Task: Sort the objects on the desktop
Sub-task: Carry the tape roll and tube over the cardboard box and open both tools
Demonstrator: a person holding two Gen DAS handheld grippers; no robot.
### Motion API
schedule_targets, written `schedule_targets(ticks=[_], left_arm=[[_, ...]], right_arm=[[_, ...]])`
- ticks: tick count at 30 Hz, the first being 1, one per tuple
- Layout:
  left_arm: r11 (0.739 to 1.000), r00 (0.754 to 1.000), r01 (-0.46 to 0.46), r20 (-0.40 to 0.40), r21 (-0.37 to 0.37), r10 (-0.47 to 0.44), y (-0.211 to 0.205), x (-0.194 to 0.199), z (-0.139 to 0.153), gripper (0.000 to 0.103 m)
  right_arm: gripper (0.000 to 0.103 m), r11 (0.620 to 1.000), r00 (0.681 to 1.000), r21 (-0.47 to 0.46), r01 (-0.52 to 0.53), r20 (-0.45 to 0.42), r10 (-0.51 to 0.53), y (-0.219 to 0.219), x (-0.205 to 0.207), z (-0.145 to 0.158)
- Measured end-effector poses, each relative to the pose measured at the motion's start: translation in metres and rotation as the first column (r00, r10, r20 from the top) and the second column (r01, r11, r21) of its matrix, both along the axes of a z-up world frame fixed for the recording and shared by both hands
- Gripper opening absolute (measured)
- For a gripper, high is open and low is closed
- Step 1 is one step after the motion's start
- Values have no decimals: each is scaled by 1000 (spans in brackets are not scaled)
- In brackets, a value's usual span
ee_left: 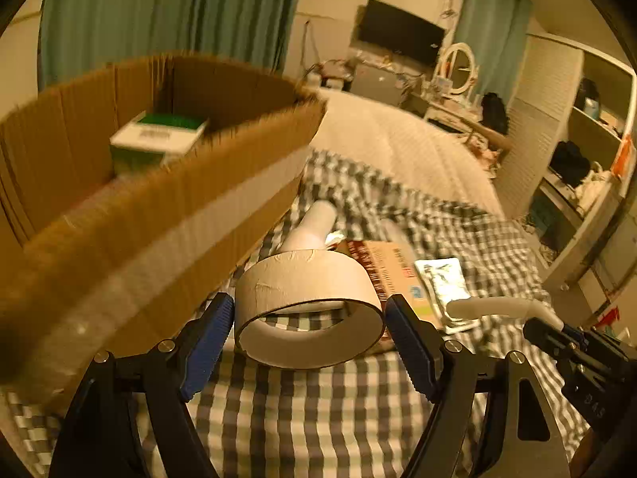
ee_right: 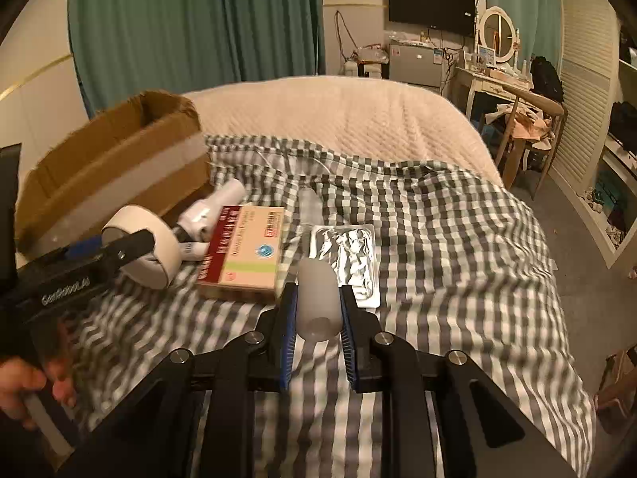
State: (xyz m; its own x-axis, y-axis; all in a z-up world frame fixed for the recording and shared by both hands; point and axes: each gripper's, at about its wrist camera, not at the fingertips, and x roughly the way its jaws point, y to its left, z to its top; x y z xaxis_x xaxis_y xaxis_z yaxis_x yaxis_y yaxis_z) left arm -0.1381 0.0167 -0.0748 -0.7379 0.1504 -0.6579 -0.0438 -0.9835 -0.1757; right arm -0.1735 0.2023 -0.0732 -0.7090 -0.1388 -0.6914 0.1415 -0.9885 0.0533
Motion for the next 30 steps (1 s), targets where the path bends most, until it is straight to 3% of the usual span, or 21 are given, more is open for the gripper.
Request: schedule_targets(ticks=[12,18,24,30], left_arm=[[996,993,71,-100,53,-66,-14,71,76,80],[993,983,59,-178,100,-41,-47,80,120,80],[997,972,4,-233,72,13,-98,64,153,80],[995,976,-77,-197,71,89,-152,27,133,80]], right_arm=[[19,991,998,132,-36,-49,43,-23,81,61],[19,993,982,112,-46,-177,66,-49,100,118],[19,991,961,17,-135,-242,135,-97,71,170],[19,975,949,-14,-223,-231,214,-164,15,173]])
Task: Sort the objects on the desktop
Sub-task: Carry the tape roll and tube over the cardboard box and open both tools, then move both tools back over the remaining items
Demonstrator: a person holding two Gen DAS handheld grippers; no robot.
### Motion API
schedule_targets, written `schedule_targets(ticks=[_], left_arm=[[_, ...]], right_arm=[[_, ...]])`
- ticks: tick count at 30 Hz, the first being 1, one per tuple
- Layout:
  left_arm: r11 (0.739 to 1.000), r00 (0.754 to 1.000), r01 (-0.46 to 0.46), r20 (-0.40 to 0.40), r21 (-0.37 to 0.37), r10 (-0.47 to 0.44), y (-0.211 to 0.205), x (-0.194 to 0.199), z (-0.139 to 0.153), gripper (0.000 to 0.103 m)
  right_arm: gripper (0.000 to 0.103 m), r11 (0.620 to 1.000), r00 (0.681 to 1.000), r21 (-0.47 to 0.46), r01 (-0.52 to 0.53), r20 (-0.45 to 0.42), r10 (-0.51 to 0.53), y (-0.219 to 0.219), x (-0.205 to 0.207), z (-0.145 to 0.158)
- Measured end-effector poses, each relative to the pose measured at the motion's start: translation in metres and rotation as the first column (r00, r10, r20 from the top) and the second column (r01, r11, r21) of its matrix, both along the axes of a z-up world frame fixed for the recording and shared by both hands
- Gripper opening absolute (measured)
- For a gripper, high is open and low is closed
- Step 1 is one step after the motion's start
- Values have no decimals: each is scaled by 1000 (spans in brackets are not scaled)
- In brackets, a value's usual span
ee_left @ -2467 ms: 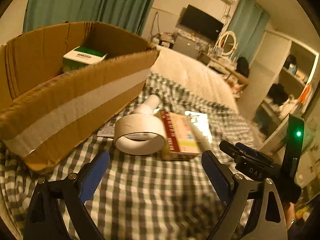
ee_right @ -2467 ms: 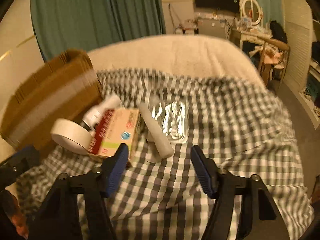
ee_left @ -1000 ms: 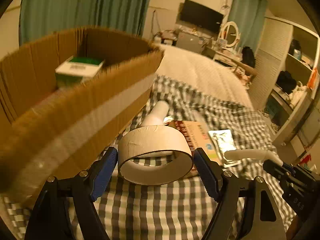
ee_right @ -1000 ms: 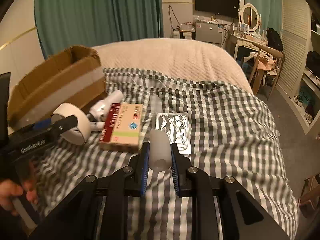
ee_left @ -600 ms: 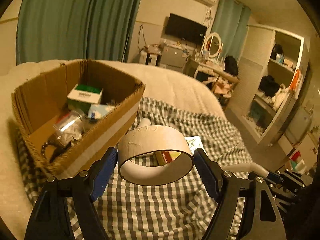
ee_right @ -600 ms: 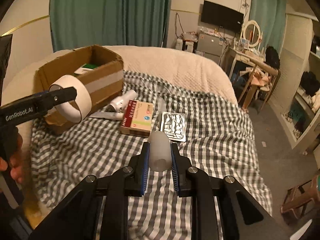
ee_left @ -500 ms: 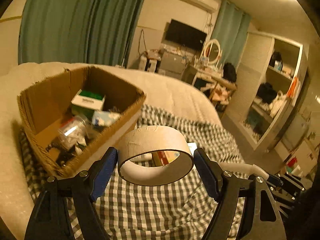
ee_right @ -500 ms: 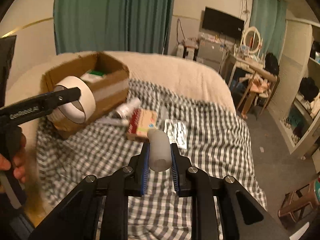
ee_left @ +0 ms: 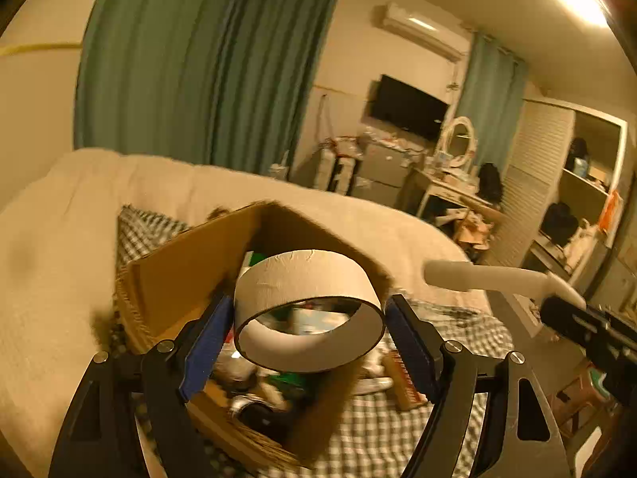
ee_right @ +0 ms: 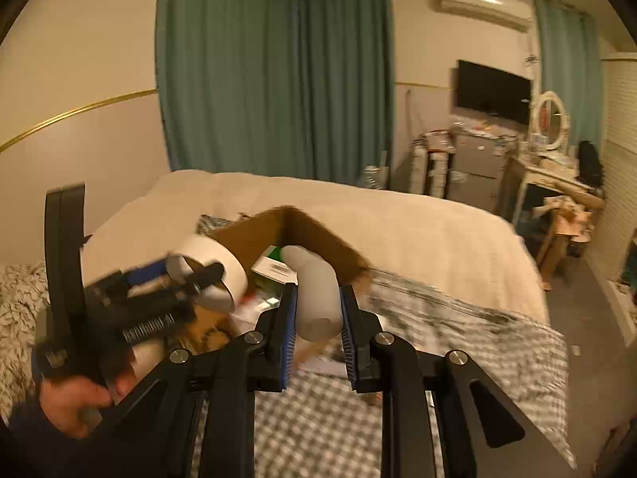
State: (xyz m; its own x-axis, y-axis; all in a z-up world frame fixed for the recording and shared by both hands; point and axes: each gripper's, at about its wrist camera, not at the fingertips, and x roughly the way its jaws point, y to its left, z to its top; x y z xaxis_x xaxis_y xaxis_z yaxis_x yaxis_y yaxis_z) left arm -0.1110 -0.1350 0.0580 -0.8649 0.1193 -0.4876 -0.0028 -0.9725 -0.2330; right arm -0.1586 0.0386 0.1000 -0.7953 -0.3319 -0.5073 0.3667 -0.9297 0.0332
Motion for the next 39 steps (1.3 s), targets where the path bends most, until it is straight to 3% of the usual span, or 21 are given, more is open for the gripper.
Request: schedule_targets(ticks=[6,8,10,12,14,19,27,31,33,36,39], left_arm=[[999,1000,-13,25,-49,14,-17,-22,-22,82],[999,999,-5,39,-46,6,-18,-27,-29,90],[997,998,-23,55,-67,27,-14,-26,-33,99],[996,997,-36,71,-83,42,-14,-29,-36,99],[996,995,-37,92,-78,44,-15,-32,-37,100],[999,990,-44,129,-26,47,-6,-19,-39,100],[991,990,128,74,-48,-124,78,36,-32,103],[984,978,179,110,1,-178,126,46,-56,103],[982,974,184,140,-47,-176,151,44,-72,103],[972,965,190,207,-141,-159,187,30,-100,103],[967,958,195,245,-164,-151,211,19,-124,103]], right_arm=[[21,999,998,-45,-30,49,32,-51,-69,-17],[24,997,999,-71,-14,51,18,-57,-85,-22],[47,995,998,-103,9,64,-3,-55,-98,-24],[56,990,998,-138,28,67,-19,-48,-101,-24],[56,985,997,-168,44,65,-33,-34,-94,-22],[59,989,994,-112,99,50,-94,14,-57,-20],[62,961,962,60,269,19,-271,130,12,-60],[62,933,929,15,360,82,-360,182,24,-109],[62,924,915,-15,382,148,-375,199,16,-131],[62,927,917,-15,375,153,-368,204,1,-141],[63,936,930,-41,349,135,-341,206,-15,-148]])
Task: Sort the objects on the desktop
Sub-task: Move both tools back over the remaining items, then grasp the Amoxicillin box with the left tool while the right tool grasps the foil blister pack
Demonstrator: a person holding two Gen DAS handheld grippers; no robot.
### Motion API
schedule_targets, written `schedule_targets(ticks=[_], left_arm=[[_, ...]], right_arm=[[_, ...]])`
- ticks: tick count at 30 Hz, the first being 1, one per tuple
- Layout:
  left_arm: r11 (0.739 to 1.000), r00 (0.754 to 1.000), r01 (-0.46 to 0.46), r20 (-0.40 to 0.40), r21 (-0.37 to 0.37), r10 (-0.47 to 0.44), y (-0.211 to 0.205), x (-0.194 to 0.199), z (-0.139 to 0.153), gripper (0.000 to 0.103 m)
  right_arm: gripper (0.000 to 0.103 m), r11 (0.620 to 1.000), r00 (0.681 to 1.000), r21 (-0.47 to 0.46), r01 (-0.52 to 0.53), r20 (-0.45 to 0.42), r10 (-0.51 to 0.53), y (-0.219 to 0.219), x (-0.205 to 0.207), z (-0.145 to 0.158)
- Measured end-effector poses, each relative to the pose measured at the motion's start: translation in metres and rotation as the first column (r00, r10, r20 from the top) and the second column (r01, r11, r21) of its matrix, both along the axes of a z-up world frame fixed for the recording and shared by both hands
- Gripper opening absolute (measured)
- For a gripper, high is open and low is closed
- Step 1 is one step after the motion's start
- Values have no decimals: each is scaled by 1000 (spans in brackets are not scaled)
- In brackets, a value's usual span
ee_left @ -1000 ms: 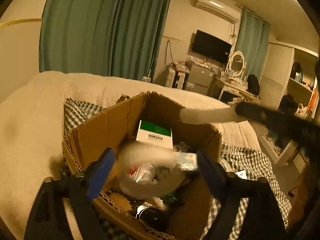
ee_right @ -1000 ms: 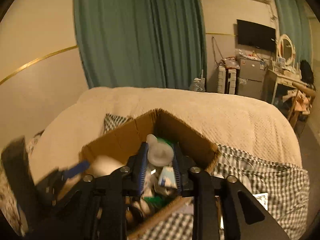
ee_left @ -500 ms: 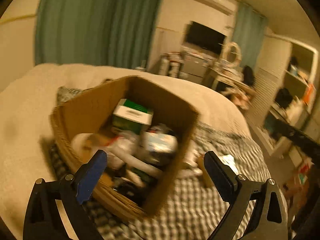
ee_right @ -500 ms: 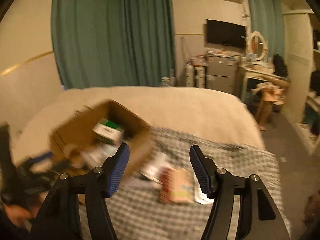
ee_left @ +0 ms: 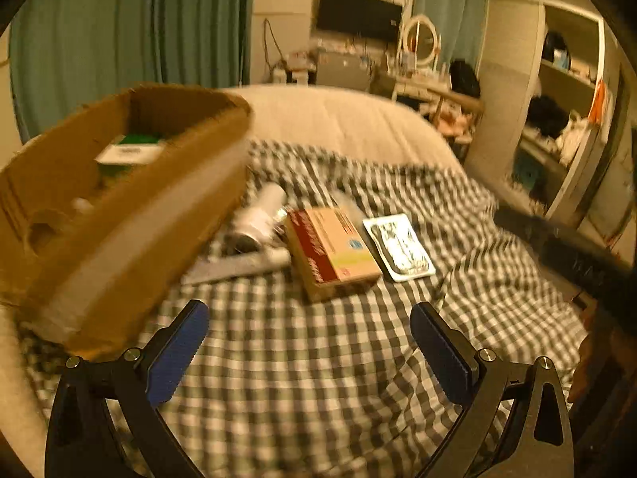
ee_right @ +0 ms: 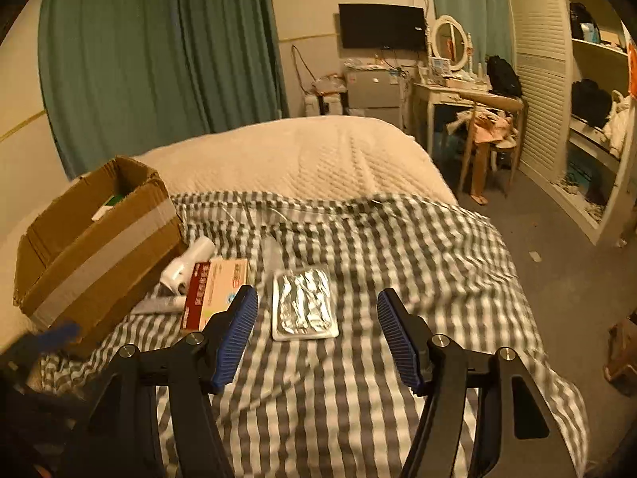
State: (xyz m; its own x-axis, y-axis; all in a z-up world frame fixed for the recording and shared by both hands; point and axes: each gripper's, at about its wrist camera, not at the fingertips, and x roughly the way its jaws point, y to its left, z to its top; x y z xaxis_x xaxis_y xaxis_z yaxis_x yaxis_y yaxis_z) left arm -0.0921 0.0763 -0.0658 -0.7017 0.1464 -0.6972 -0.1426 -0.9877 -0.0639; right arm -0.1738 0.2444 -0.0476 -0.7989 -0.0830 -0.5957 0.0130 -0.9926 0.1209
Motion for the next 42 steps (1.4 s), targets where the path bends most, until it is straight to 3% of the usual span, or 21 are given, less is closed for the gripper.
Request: schedule_targets(ticks=[4,9,12,14,18,19,21,25,29,36,38,42], left_arm=[[1000,1000,-11,21,-1,11,28,-26,-24,103],[996,1000,-29,5,-79,29,55,-60,-42,103],[987,995,-97,5,-128,98,57,-78,-55,103],[985,992,-123,-1,-122,124,56,-85,-62,103],[975,986,-149,55,-166,160,54,-103,-83,103],[980,984,-149,76,-132,160,48,-105,-86,102],[985,982,-169,76,-40,172,34,-103,-88,77],[984,983,-171,83,48,166,16,-92,-78,77],[986,985,-158,85,61,153,10,-71,-64,76],[979,986,-157,76,127,148,-1,-29,-64,76],[977,985,-156,92,144,144,-2,-30,-68,76],[977,984,-157,111,147,141,-1,-30,-69,76]], right_arm=[[65,1000,999,-12,-14,32,14,4,-12,-24],[66,994,997,-103,31,70,-24,28,-31,-49],[67,992,996,-98,78,60,-72,40,-34,-56],[69,993,994,-80,92,68,-87,44,-36,-61],[69,987,992,-129,94,95,-82,50,-42,-73],[69,988,993,-128,85,94,-73,48,-43,-75],[69,990,996,-128,52,77,-42,41,-44,-77],[78,992,998,-130,2,57,5,27,-45,-76],[78,995,996,-95,-42,74,49,10,-58,-82],[78,993,975,-38,-112,186,117,-24,-84,-114],[70,994,971,1,-111,212,108,-28,-85,-119],[70,994,975,-47,-101,193,108,-17,-76,-113]])
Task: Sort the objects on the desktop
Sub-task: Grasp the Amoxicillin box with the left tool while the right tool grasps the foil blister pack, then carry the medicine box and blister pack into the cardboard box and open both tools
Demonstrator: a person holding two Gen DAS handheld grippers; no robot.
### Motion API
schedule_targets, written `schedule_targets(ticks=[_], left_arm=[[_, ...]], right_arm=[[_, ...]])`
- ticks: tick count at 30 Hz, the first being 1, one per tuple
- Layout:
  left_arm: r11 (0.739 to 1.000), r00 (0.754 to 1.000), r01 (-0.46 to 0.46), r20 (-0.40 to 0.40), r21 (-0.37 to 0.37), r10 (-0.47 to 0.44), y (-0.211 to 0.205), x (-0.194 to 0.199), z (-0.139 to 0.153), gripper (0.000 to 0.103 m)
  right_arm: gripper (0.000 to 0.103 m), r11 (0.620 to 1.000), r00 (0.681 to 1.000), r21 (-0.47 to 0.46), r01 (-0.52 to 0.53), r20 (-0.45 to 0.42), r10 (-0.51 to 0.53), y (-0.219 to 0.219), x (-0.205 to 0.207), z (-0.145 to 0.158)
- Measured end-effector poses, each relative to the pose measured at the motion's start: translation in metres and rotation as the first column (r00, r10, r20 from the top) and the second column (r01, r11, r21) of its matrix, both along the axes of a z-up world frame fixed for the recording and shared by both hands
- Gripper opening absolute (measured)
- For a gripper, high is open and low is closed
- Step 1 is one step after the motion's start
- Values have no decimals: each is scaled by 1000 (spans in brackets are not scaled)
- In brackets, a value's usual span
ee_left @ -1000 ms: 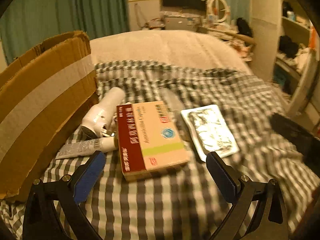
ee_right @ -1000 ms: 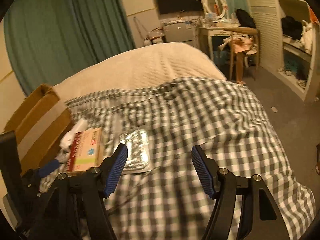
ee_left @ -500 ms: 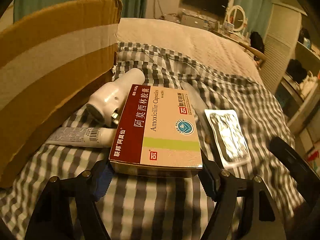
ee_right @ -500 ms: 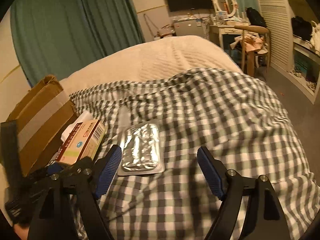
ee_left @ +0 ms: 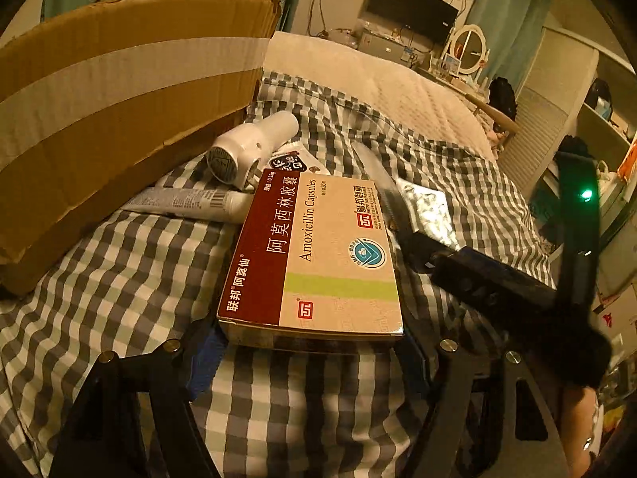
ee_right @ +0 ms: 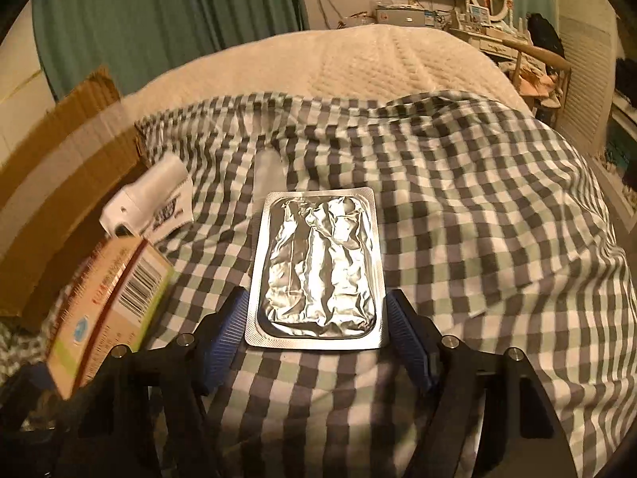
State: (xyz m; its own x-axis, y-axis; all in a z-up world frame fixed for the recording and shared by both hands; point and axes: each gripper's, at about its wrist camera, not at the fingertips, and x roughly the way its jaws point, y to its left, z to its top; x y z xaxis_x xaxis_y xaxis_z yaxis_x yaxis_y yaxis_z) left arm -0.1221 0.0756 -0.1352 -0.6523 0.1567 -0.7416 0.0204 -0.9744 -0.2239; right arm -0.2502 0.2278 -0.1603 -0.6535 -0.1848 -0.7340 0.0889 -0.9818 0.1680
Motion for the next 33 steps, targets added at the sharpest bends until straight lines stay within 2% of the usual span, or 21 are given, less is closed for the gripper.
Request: schedule_targets(ticks=[8,10,15,21,24,29,33], left_arm=[[998,999,30,9,51,-31,-4,34,11,76],[998,999,38,7,59,-39,-4,45,16,76],[997,998,50,-30,51,-49,-11,71,39,76],[999,993,-20,-117,47,25,-46,88,79,76],[998,986,-36,-159,59,45,-61,94,100,76],[997,973,-38,-224,70,52,-87,100,136,76],[998,960,-18,-277,56,33,-105,96,167,76]], right_arm=[[70,995,999,-91,39,14,-38,17,36,22],[70,996,999,-87,36,9,-35,15,46,33],[69,1000,997,-24,4,-71,-5,2,82,71],[69,999,997,-34,-6,-71,4,-12,133,85],[69,994,999,-107,-30,-36,27,-14,148,90],[69,971,999,-237,-15,-38,6,-10,158,108],[69,968,998,-253,0,-53,-14,-16,162,129]])
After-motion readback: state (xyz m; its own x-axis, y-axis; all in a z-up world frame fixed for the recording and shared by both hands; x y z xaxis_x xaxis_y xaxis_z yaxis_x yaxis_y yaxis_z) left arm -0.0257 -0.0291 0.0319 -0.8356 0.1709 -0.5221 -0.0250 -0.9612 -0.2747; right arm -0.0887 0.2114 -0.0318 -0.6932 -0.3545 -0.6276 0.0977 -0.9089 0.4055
